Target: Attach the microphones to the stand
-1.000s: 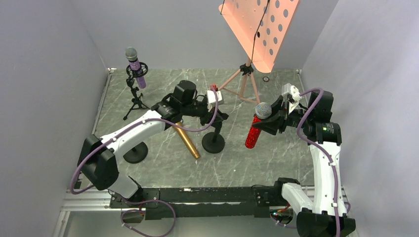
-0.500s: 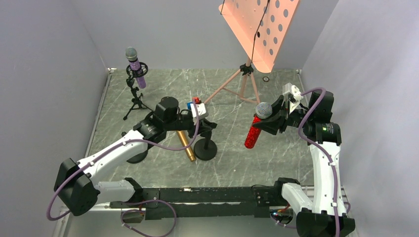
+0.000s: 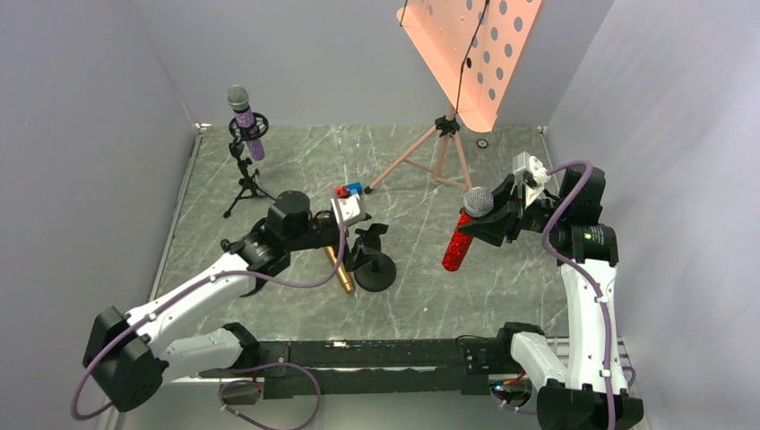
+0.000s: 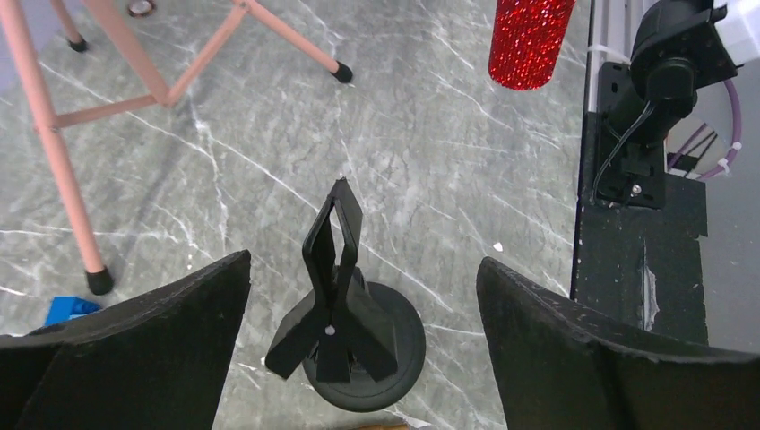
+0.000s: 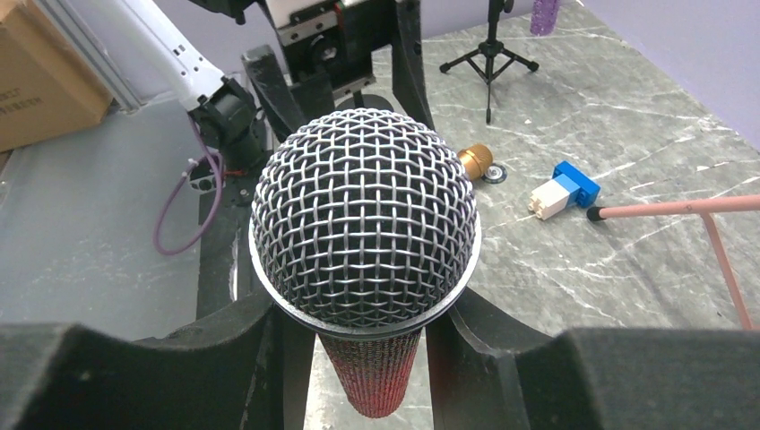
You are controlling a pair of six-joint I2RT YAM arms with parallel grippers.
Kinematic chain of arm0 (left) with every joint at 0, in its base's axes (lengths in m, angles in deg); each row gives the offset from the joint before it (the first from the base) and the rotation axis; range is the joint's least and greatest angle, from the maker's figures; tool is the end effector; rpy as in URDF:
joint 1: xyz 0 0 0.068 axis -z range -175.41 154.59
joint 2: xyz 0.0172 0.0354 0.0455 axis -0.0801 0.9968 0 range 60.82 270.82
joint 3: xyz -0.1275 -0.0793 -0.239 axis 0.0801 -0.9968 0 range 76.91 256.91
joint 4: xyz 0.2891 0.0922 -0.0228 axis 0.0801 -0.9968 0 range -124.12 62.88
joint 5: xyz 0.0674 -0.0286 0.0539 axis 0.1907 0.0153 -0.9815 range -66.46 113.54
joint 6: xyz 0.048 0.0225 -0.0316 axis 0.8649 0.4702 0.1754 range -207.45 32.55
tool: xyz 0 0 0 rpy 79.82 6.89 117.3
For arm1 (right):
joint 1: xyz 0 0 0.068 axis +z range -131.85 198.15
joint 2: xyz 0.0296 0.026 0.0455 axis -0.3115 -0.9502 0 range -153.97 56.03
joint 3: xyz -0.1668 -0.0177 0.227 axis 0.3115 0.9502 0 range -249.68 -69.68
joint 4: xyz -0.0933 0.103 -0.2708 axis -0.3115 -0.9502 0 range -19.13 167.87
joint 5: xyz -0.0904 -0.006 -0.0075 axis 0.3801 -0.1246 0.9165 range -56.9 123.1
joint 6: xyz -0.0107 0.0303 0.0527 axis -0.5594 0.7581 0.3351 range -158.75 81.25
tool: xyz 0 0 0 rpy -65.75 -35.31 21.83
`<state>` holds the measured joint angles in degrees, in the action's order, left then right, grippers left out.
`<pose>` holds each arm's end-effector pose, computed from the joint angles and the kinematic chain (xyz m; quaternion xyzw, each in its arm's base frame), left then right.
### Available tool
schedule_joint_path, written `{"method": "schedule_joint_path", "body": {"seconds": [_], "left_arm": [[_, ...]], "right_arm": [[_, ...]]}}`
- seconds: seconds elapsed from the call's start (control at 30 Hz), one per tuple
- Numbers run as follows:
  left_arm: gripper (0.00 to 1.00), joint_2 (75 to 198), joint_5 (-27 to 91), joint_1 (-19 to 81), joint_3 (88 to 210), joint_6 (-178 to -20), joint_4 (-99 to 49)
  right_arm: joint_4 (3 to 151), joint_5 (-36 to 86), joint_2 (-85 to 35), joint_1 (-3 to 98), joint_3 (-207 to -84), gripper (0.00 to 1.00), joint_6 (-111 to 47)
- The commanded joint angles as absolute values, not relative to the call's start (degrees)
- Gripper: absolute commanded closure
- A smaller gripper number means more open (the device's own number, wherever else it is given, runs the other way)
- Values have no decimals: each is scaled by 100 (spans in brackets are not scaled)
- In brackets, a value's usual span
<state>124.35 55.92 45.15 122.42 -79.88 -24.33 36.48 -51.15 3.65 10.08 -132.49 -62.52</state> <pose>0.2131 -0.2153 0.2960 0.4657 0.6277 -0.3779 0.4962 0.1997 0.0186 0.4014 -0.4156 0.5942 0.4610 0.5115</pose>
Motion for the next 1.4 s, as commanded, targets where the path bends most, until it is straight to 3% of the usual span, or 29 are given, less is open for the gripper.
{"method": "schedule_joint_path", "body": {"seconds": [0.0, 0.27, 0.73, 1.0, 1.13, 1.2, 1.37], "left_arm": [[1, 11740, 5319, 4445, 11949, -8089, -2003], [1, 11036, 5080, 4288, 10578, -8325, -609], [2, 11826, 5134, 4232, 10720, -8009, -39], [27, 12011, 5492, 4086, 10767, -8168, 10], [47, 12110, 5664, 4074, 10846, -8174, -95], [61, 12156, 5727, 4079, 10897, -8163, -138], [72, 12152, 5834, 4076, 10916, -8160, -146]], "right_arm": [[3920, -5382, 459, 996, -13240, 94, -6256], [3871, -5426, 379, 1035, -13262, 92, -6364], [3823, -5409, 308, 1139, -13260, 92, -6428], [3836, -5384, 259, 1147, -13258, 92, -6449], [3799, -5350, 250, 1147, -13269, 92, -6475], [3784, -5319, 243, 1155, -13276, 91, -6490], [3492, -5135, 159, 1312, -13471, 91, -6809]]}}
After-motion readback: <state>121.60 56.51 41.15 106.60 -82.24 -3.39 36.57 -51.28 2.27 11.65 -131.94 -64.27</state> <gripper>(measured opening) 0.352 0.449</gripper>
